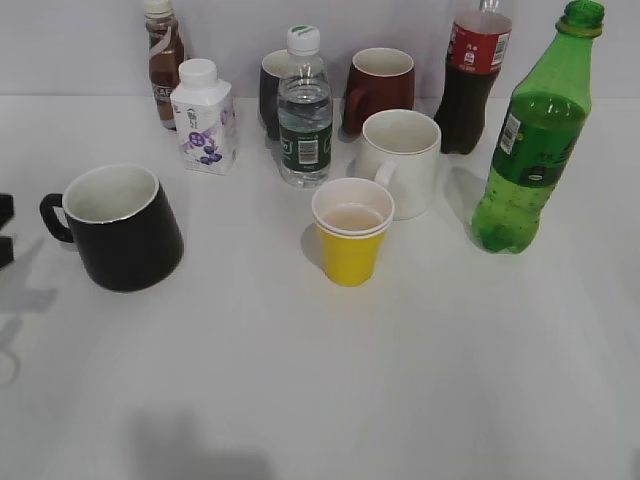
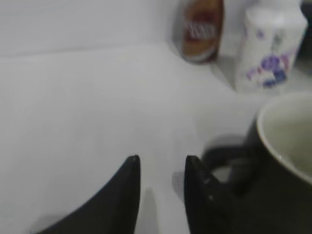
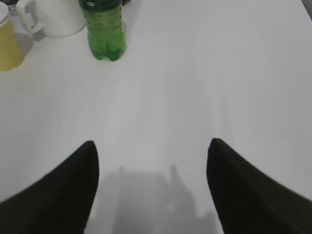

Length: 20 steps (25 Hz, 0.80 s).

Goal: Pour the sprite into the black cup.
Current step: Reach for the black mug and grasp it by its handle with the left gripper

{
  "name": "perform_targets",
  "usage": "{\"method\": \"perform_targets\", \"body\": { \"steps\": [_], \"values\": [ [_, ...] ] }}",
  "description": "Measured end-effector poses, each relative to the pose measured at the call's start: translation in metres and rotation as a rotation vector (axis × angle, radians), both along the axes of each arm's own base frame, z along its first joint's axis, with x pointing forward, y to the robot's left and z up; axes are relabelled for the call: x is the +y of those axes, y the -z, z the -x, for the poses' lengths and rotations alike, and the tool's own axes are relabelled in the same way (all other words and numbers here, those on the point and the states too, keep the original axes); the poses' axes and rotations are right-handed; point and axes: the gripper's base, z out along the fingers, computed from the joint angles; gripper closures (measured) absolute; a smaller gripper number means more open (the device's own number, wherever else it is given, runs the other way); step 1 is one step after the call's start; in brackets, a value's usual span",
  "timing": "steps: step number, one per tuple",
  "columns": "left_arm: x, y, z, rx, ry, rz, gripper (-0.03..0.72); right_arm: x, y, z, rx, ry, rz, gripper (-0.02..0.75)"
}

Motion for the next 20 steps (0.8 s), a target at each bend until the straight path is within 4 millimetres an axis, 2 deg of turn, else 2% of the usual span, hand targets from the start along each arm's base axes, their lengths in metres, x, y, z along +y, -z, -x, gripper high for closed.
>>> {"method": "perform_targets", "body": {
  "steps": [7, 11, 16, 20],
  "values": [
    [-0.009, 0.028, 0.005, -0.055, 0.089, 0.043, 0.442, 0.000, 0.000, 0.000, 0.000, 0.000, 0.000, 0.218],
    [-0.012, 0.038, -0.003, -0.125, 0.115, 0.097, 0.393, 0.000, 0.000, 0.000, 0.000, 0.000, 0.000, 0.218],
    [-0.012, 0.066, -0.006, -0.043, 0.105, 0.104, 0.358, 0.000, 0.000, 0.000, 0.000, 0.000, 0.000, 0.220],
    [-0.011, 0.072, -0.009, -0.030, 0.090, 0.094, 0.358, 0.000, 0.000, 0.000, 0.000, 0.000, 0.000, 0.233]
  ]
}}
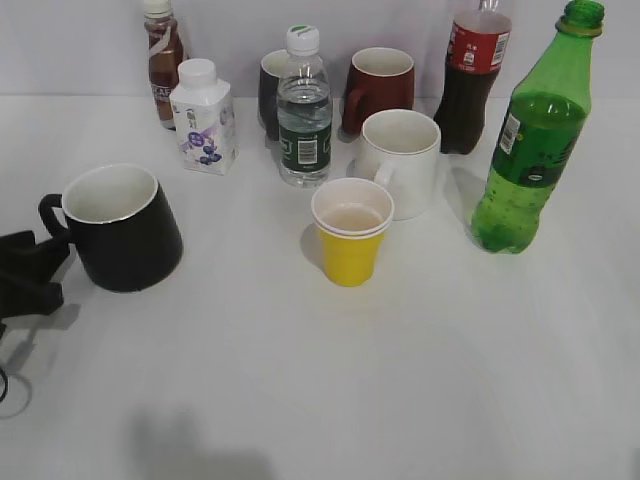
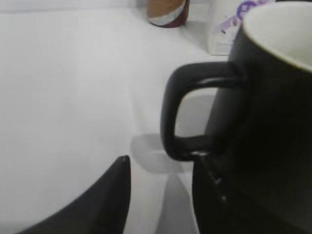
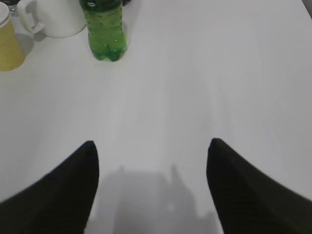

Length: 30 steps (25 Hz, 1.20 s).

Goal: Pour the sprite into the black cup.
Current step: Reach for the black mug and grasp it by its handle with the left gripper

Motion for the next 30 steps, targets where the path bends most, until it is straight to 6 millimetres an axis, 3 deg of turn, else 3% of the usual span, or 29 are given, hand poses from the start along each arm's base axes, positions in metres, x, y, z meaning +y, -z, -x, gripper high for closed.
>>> {"method": "perform_targets", "body": {
  "steps": [16, 18, 21, 23, 26, 30],
  "values": [
    [-0.007, -0.009, -0.040, -0.111, 0.069, -0.006, 0.369, 0.000, 0.000, 0.000, 0.000, 0.000, 0.000, 0.236],
    [-0.008, -0.006, -0.048, -0.115, 0.075, -0.008, 0.419, 0.000, 0.000, 0.000, 0.000, 0.000, 0.000, 0.237],
    [-0.009, -0.007, -0.053, -0.126, 0.084, -0.013, 0.612, 0.000, 0.000, 0.000, 0.000, 0.000, 0.000, 0.237],
    [-0.009, -0.008, -0.053, -0.128, 0.093, -0.021, 0.645, 0.000, -0.001, 0.000, -0.010, -0.001, -0.002, 0.237],
    [-0.012, -0.014, -0.052, -0.138, 0.131, -0.043, 0.645, 0.001, -0.019, -0.005, -0.154, -0.003, -0.025, 0.237],
    [-0.014, -0.036, -0.048, -0.212, 0.157, -0.056, 0.645, 0.007, -0.056, -0.040, -0.474, -0.007, -0.067, 0.237]
  ]
}}
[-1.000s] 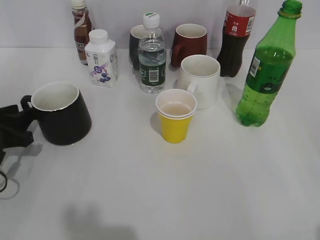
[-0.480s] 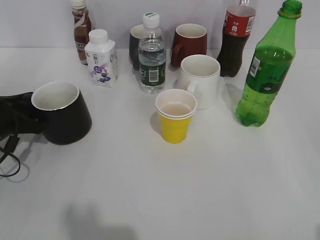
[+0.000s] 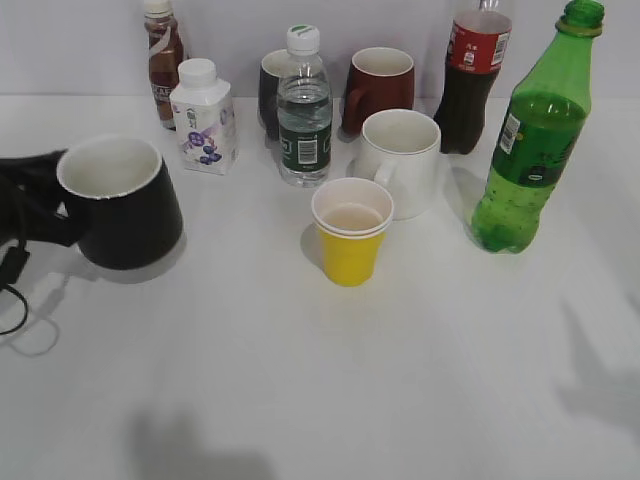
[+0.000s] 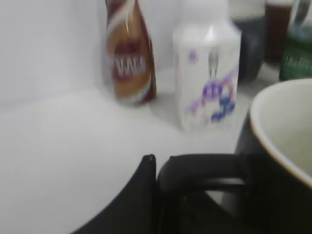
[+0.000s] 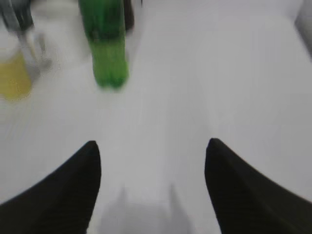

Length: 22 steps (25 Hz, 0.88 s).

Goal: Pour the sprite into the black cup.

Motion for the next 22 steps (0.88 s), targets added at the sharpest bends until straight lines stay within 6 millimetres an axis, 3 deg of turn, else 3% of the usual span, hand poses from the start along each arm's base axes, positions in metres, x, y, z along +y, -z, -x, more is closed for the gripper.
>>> {"method": "perform_targets", "body": {
  "steps": [5, 7, 11, 14, 16, 18, 22],
  "values": [
    [0.000, -0.025, 0.014, -0.076, 0.007, 0.026, 0.645, 0.010, -0.025, -0.060, -0.227, -0.007, -0.008, 0.237],
    [0.000, -0.033, 0.020, -0.098, 0.009, 0.037, 0.645, 0.015, -0.019, -0.089, -0.187, -0.011, -0.003, 0.237],
    [-0.001, -0.041, 0.030, -0.123, 0.018, 0.039, 0.645, 0.022, 0.027, -0.127, 0.019, -0.026, -0.012, 0.237],
    [-0.001, -0.045, 0.032, -0.140, 0.029, 0.035, 0.646, 0.025, 0.073, -0.127, 0.176, -0.038, -0.045, 0.237],
    [-0.002, -0.045, 0.033, -0.141, 0.040, 0.031, 0.646, 0.026, 0.093, -0.125, 0.224, -0.051, -0.023, 0.230],
    [-0.004, -0.044, 0.033, -0.141, 0.060, 0.023, 0.646, 0.028, 0.107, -0.129, 0.260, -0.073, -0.003, 0.197],
    [-0.006, -0.044, 0.035, -0.140, 0.091, 0.010, 0.646, 0.037, 0.116, -0.146, 0.244, -0.134, 0.037, 0.097]
  ]
}}
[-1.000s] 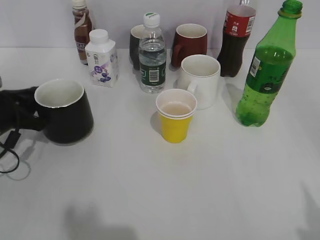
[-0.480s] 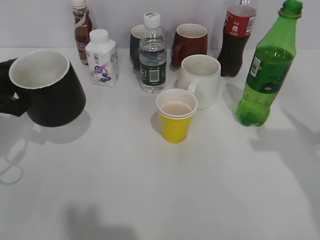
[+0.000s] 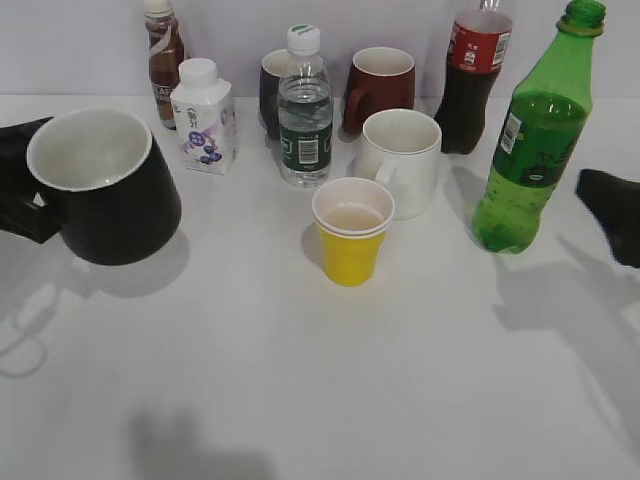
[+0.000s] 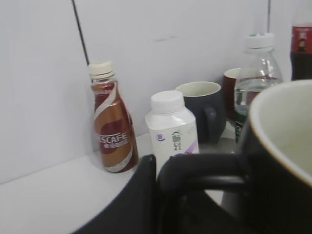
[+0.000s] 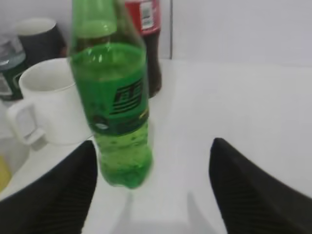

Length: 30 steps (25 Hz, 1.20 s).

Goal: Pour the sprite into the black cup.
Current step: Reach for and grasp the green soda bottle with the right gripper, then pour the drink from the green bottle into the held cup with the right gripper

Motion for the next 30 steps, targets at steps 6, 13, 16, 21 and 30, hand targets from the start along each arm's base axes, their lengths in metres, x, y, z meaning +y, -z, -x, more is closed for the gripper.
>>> {"method": "perform_targets", "body": {
  "steps": [6, 13, 16, 21, 30],
  "values": [
    [-0.001, -0.001, 0.001, -0.004, 0.015, -0.003, 0.646, 0.013, 0.022, -0.043, 0.003, -0.049, -0.051, 0.077],
    [-0.001, -0.017, 0.011, 0.014, 0.023, -0.018, 0.647, 0.031, 0.058, -0.104, 0.101, -0.110, -0.098, 0.085],
    [0.000, -0.020, 0.016, 0.083, 0.011, -0.015, 0.647, 0.034, 0.061, -0.118, 0.100, -0.121, -0.101, 0.201],
    [-0.004, -0.023, 0.026, 0.169, 0.027, -0.039, 0.647, 0.040, 0.050, -0.111, 0.118, -0.214, 0.003, 0.300],
    [-0.060, -0.045, 0.027, 0.228, 0.166, -0.141, 0.647, 0.082, -0.035, -0.079, -0.027, -0.398, 0.394, 0.300]
  ]
}}
